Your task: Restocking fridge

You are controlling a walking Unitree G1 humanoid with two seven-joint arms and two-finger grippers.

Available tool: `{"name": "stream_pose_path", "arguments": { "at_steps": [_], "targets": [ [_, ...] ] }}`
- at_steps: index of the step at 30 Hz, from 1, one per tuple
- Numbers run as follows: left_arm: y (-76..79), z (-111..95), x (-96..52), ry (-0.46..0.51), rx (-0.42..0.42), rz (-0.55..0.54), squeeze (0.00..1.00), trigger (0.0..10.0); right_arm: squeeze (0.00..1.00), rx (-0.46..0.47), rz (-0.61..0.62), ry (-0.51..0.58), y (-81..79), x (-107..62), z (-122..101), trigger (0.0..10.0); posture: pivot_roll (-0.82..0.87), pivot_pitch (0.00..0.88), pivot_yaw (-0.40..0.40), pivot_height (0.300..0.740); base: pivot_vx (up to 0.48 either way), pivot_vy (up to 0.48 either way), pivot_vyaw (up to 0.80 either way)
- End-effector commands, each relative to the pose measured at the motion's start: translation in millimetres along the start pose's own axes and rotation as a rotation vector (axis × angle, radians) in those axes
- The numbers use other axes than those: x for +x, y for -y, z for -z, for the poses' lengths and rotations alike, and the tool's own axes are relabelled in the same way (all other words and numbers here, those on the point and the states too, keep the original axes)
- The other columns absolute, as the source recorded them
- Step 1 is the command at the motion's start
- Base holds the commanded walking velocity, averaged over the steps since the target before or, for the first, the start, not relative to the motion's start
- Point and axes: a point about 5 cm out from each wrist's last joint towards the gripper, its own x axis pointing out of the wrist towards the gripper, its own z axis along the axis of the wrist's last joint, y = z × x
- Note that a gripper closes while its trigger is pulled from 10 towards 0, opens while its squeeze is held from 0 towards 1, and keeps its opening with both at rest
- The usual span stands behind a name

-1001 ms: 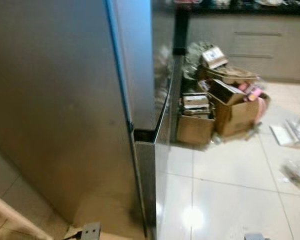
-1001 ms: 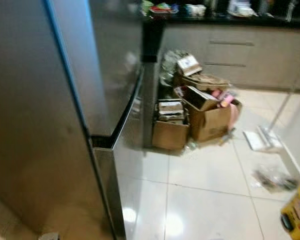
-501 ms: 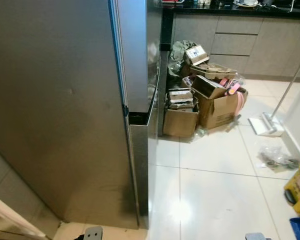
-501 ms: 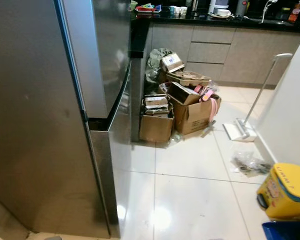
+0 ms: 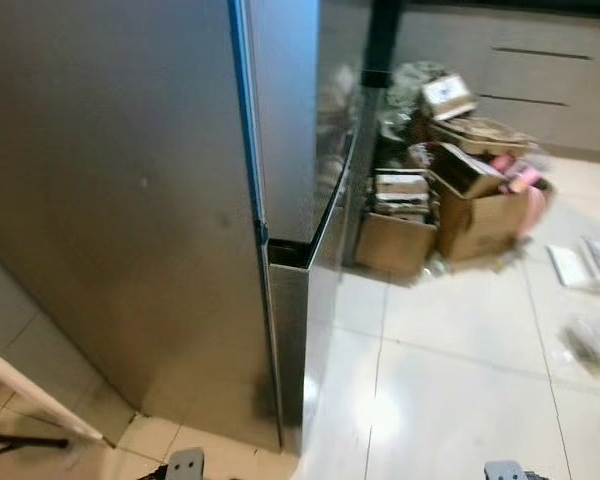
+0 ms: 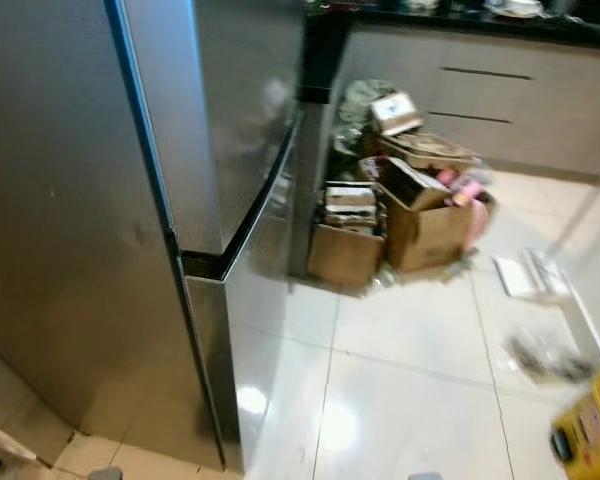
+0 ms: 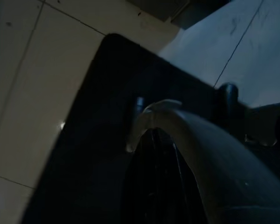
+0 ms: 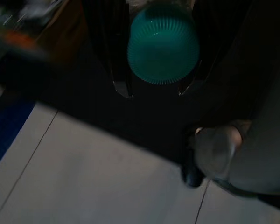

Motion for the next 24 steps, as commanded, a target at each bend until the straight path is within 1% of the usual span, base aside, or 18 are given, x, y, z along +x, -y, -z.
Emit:
{"name": "stream_pose_path", "arguments": {
  "at_steps": [1,6,15,24],
  "targets": [
    [-3.7,4.2,-1.4,-0.019,-0.003,-0.009,0.0,10.0,0.0,-0.013,-0.01,0.004,-1.8,0.2,-0.7,10.0,-0.06,0.0,-0.026,0.74,0.0,-0.465,0.77],
    [-4.2,5.1,-1.6,-0.021,-0.005,-0.008,0.0,10.0,0.0,0.0,-0.019,0.0,-3.1,0.3,1.2,10.0,-0.06,0.0,-0.026,0.74,0.0,-0.465,0.77],
    [-5.7,7.0,-2.3,-0.027,-0.006,-0.012,0.0,10.0,0.0,0.007,-0.042,-0.015,-5.9,0.3,4.7,10.0,-0.06,0.0,-0.025,0.74,0.0,-0.445,0.0],
    [-7.4,6.1,-2.5,-0.02,-0.014,-0.031,0.0,10.0,0.0,0.003,-0.079,-0.013,-8.1,0.3,4.0,10.0,-0.06,0.0,-0.024,0.74,0.0,0.0,0.0]
  ]
}}
